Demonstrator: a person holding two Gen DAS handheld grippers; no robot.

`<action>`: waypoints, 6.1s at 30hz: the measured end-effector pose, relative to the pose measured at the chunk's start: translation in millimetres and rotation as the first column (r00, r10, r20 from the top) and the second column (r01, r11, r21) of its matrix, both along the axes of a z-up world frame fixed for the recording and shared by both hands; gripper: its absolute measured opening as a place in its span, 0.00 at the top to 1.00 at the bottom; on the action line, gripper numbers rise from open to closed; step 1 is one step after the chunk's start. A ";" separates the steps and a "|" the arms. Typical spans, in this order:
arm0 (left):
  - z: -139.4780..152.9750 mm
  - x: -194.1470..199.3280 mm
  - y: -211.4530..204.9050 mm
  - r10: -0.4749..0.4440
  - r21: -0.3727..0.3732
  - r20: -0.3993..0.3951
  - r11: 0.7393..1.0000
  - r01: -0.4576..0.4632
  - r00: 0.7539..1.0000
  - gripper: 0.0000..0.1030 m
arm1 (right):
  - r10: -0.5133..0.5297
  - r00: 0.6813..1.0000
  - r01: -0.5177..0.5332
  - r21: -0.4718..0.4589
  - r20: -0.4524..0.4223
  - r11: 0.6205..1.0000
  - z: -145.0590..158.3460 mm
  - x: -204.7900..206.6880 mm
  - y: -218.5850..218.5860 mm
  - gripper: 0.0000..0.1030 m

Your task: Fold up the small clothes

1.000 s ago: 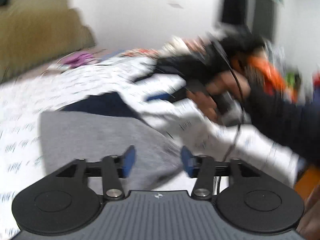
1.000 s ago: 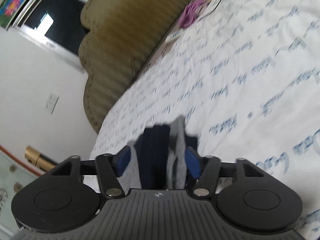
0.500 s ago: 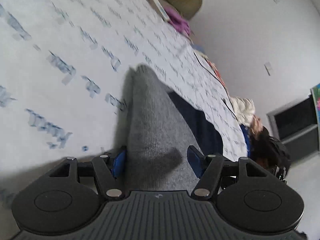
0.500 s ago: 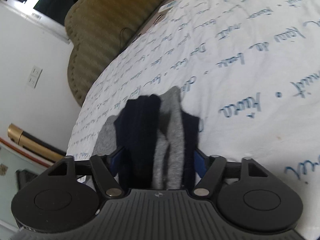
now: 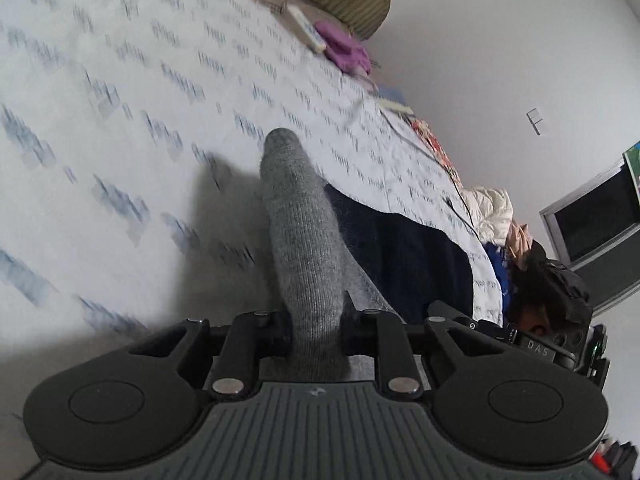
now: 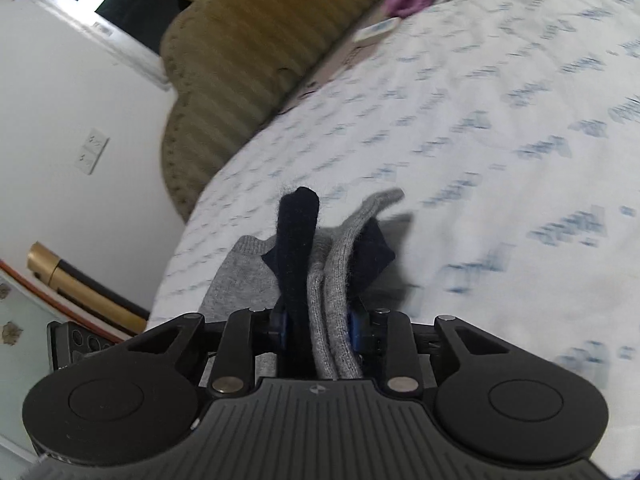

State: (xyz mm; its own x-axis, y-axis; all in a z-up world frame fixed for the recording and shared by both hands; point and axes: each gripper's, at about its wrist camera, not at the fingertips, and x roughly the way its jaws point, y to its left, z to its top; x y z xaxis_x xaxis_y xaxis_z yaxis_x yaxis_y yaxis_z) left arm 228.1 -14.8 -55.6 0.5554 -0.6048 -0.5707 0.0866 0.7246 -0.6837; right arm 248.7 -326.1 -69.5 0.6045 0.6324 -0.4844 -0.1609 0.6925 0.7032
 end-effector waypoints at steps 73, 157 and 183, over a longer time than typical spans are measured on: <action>37.9 -159.5 58.9 0.004 0.356 0.195 0.932 -0.075 0.981 0.67 | 0.125 0.991 -0.113 -0.188 0.053 0.976 22.9 -124.0 110.7 0.40; 0.1 -135.7 7.8 -0.135 0.564 0.210 0.826 -0.007 0.968 0.67 | 0.154 0.978 -0.083 -0.424 0.137 0.902 1.1 -43.8 167.8 0.46; -3.0 -14.4 77.0 0.010 0.014 -0.136 1.000 -0.008 0.991 0.80 | 0.088 0.993 -0.088 0.007 -0.084 0.996 -21.9 1.7 103.5 0.69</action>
